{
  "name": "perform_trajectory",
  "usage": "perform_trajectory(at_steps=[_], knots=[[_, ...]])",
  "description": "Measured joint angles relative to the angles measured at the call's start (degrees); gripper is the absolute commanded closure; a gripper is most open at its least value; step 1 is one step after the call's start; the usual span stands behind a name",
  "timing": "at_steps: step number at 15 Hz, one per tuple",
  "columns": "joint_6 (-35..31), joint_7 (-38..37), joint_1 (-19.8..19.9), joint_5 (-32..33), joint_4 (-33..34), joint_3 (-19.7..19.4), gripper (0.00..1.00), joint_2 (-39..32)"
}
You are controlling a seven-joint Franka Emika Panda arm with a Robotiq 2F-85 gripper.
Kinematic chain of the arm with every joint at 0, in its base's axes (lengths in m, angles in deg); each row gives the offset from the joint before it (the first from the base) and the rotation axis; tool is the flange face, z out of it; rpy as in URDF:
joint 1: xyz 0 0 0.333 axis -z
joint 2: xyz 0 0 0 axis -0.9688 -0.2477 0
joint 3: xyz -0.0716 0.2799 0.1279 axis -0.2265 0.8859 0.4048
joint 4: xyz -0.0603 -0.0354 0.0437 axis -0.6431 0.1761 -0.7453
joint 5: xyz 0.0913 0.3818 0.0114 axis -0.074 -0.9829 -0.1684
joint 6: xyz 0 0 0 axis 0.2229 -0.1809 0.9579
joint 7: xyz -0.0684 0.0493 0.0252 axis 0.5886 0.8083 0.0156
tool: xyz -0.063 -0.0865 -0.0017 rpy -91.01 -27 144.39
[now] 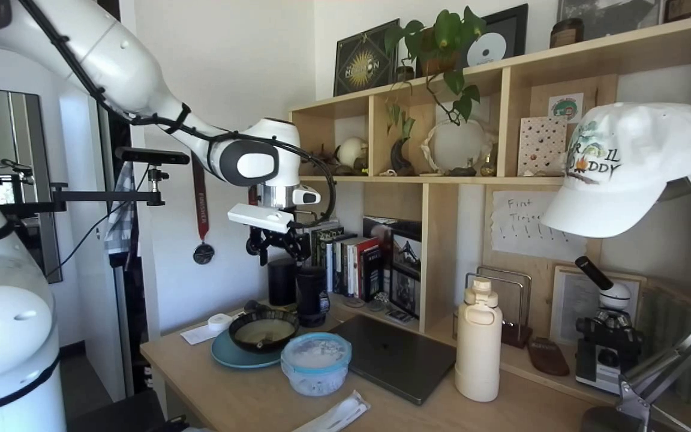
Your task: Move the fork from right to left.
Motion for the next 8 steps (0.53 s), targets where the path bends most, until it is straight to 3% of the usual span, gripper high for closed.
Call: perform_trajectory(at_steps=[8], knots=[[0.0,-9.69,0.19,5.92,-4.02,0.05,0.0,9.54]])
